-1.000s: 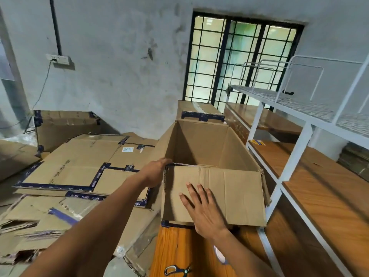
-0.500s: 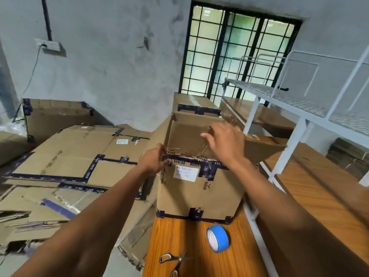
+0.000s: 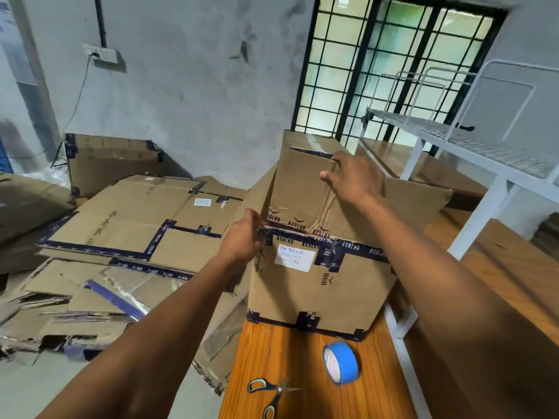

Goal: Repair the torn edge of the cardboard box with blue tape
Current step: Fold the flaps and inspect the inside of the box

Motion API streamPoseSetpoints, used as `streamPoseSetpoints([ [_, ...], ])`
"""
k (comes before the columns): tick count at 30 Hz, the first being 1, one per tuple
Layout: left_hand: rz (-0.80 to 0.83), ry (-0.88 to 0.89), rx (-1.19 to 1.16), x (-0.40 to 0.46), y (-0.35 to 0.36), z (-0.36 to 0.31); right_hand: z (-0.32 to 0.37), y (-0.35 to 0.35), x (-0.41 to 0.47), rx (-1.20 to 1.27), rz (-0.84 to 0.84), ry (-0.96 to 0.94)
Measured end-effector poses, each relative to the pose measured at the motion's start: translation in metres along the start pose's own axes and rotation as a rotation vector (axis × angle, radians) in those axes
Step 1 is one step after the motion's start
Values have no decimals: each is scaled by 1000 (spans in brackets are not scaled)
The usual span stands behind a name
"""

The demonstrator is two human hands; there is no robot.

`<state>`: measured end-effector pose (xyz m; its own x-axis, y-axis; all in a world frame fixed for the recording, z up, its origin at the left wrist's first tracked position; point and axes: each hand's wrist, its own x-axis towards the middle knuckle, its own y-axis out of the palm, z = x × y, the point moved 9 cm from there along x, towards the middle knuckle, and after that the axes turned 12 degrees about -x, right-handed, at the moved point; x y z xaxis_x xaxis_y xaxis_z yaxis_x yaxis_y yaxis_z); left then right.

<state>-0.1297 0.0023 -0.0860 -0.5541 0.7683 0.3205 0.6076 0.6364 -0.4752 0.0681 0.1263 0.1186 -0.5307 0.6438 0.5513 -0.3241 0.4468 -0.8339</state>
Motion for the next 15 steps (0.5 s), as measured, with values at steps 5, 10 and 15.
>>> streamPoseSetpoints([
  [5, -2, 30, 37, -2, 2, -3, -2, 4, 0, 28, -24, -21],
  [10, 122, 170, 435, -17, 27, -21, -9, 2, 1, 29, -46, 0],
  [15, 68, 93, 462, -24, 41, -19, -11, 5, 4, 28, -41, -14],
])
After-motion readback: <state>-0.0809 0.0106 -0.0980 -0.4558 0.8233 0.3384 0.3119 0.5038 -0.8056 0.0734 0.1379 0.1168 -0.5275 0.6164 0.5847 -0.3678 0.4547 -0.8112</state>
